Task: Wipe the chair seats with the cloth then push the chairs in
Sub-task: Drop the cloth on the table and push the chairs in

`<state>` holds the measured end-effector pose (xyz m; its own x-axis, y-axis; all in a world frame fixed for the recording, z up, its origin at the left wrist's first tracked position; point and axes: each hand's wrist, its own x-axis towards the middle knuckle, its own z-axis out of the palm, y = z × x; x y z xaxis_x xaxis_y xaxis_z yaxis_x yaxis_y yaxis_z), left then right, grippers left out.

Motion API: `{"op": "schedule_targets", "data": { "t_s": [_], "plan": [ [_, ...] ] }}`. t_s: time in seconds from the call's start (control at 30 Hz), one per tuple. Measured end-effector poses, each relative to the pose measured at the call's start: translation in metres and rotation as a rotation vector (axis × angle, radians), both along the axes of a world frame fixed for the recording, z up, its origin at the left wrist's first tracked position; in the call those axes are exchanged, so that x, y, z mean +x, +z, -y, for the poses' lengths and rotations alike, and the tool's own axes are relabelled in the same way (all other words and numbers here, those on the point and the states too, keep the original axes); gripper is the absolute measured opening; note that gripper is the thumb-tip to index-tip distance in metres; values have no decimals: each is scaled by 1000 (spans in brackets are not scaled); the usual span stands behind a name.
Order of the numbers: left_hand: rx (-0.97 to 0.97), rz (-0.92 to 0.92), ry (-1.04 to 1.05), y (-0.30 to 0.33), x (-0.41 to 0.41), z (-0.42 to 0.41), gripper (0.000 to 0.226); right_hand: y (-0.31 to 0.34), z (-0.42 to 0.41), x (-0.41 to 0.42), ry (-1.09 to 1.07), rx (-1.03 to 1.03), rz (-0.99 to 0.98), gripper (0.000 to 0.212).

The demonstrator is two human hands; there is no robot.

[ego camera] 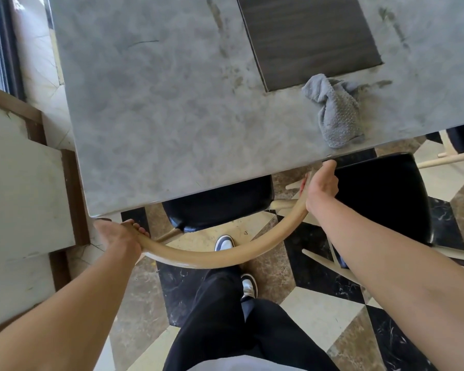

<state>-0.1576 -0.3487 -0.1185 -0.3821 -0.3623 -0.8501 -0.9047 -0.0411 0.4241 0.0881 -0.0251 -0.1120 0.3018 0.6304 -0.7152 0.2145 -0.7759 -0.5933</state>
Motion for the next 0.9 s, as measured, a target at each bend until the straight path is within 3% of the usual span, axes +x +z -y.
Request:
{"op": "schedule_targets", "data": {
  "t_s": [0.27,0.43,0.57,0.7,0.8,0.9],
  "plan": [
    [117,-75,-136,0,9,20,58,-4,5,35,265,-73,-122,59],
    [6,-152,-220,16,46,24,54,2,32,72,365,-54,-63,61],
    [-57,-198,-267,35,113,24,59,14,68,126,454,-30,-138,44],
    [36,-131,-321,38,183,23,68,32,102,184,601,63,-70,26],
    [-36,-187,-525,42,253,2,60,42,120,245,656,115,-38,23],
    [80,-170,-697,47,324,-45,62,56,119,304,632,159,-24,32]
  ]
}}
